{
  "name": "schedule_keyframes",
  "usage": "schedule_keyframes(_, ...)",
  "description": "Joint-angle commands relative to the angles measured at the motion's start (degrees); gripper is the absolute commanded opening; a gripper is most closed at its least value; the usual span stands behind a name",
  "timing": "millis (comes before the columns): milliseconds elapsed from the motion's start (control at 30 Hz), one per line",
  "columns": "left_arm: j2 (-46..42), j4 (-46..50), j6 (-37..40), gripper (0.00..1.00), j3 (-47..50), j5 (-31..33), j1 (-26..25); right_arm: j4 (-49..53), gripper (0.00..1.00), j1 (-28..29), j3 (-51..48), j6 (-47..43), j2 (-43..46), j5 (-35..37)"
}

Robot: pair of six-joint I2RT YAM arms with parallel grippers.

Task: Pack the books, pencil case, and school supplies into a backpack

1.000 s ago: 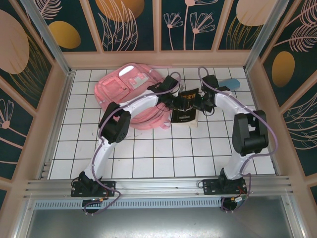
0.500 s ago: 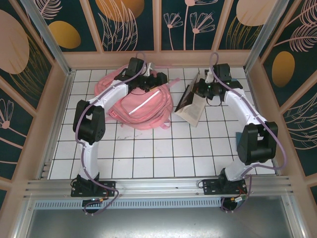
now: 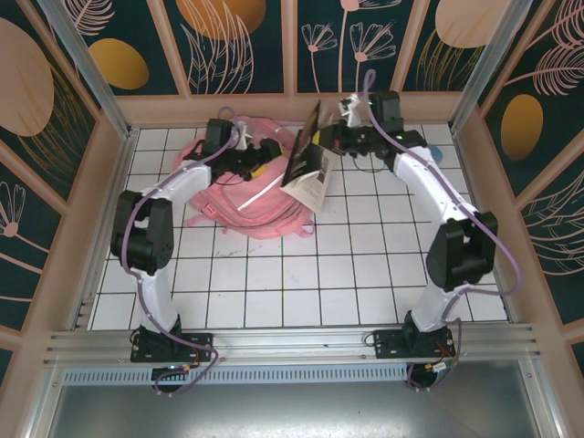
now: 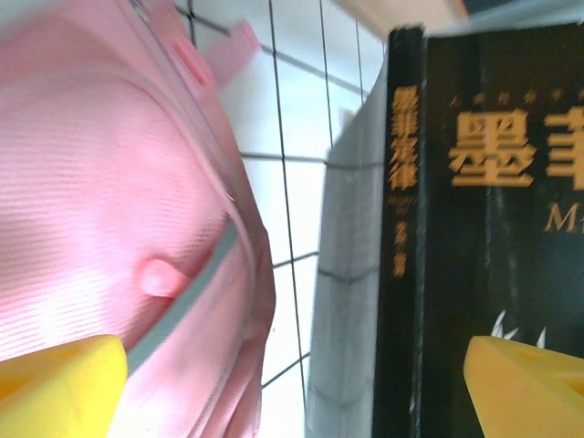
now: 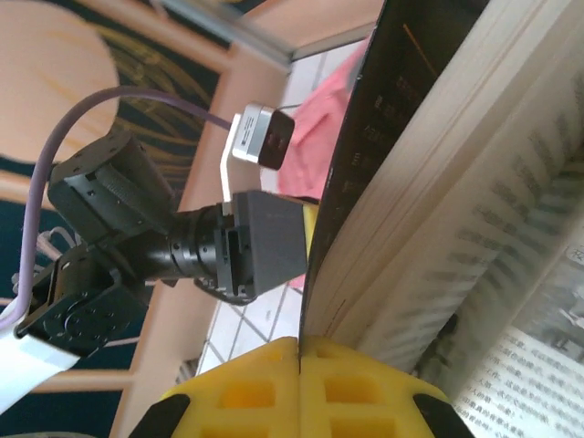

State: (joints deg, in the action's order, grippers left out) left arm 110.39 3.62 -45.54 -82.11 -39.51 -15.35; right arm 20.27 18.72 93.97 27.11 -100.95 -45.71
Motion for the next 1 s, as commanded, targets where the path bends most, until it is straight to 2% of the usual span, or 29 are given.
schedule_keyframes(0,-5.7,-3.5,-2.2,0.95,4.3,2.6,3.5,-4.7,0.00,3.1,7.7,-0.1,-4.5,-5.6)
schedule_keyframes(133,-10.2,-2.5,-2.2,0.95,8.6,6.6,7.3,-3.0,0.00,5.9,14.1,-1.0,-10.3,-7.2)
schedule_keyframes(267,-11.8,-0.5,-0.6,0.96,10.8,10.4,8.1,-2.4,0.00,6.0,10.7,-1.7,-13.2,-5.6)
schedule_keyframes(433,-11.8,0.0,1.6,0.94,12.9,8.5,8.0,-0.9,0.00,5.0,3.0,-3.1,-15.9,0.5)
schedule_keyframes(533,-10.9,0.4,3.1,0.91,13.9,6.3,7.7,1.7,0.00,4.4,2.0,-4.6,-18.2,5.7)
schedule_keyframes(567,-10.3,0.7,3.6,0.90,14.1,5.8,7.6,2.5,0.05,4.4,2.2,-5.0,-19.0,7.1)
schedule_keyframes(667,-8.8,1.5,4.7,0.85,14.8,4.7,6.6,5.2,0.38,4.5,3.4,-6.1,-20.7,12.9)
schedule_keyframes(733,-8.5,1.5,4.9,0.82,15.2,4.2,5.9,6.6,0.51,4.6,4.1,-6.9,-20.7,17.0)
schedule_keyframes(833,-8.2,1.7,5.1,0.77,15.3,4.6,4.7,7.0,0.63,4.6,4.3,-7.6,-20.0,21.0)
schedule_keyframes(967,-6.6,1.8,3.9,0.71,15.5,5.5,3.8,6.5,0.65,4.7,4.9,-8.0,-21.0,17.4)
